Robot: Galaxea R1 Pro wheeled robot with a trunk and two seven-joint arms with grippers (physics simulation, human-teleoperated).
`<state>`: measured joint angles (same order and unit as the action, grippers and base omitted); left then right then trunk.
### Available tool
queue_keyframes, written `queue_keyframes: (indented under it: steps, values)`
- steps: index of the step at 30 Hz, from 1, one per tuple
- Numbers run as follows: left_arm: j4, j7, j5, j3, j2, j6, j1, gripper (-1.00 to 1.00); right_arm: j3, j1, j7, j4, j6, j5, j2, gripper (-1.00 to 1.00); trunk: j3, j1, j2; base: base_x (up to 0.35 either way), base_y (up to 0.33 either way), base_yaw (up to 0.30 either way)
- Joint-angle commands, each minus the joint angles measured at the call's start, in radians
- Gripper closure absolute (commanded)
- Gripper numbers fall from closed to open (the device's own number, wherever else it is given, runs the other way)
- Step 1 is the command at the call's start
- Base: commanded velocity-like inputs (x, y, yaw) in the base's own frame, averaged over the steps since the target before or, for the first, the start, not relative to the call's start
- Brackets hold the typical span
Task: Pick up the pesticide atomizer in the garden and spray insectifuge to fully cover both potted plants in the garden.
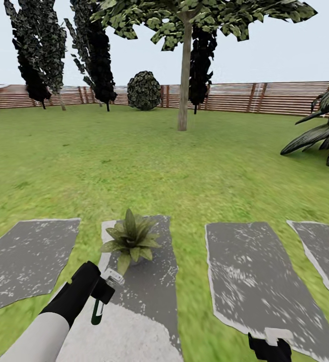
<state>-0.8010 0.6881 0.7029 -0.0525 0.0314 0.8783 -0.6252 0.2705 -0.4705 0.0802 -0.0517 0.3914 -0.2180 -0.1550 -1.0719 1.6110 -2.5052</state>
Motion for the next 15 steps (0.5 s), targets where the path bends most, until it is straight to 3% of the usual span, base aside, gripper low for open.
queue_keyframes:
  steps: [1, 10, 15]
  values:
    - [-0.001, 0.01, 0.01, -0.003, 0.001, 0.002, -0.001, 1.0, 0.006, 0.0, 0.004, 0.001, 0.003, -0.011, 0.0, -1.0, -0.001, 0.0, 0.0, 0.0, -0.274, 0.275]
    - [-0.001, 0.01, 0.01, 0.002, 0.008, 0.002, -0.001, 1.0, 0.006, 0.0, 0.004, 0.002, 0.003, -0.011, 0.004, -1.0, -0.001, 0.0, 0.0, 0.103, -0.231, 0.278]
    - [-0.001, 0.012, 0.017, 0.091, 0.015, 0.007, -0.003, 1.0, 0.006, 0.0, 0.004, 0.003, 0.003, -0.011, 0.003, -1.0, -0.001, 0.0, 0.0, 0.047, -0.024, 0.278]
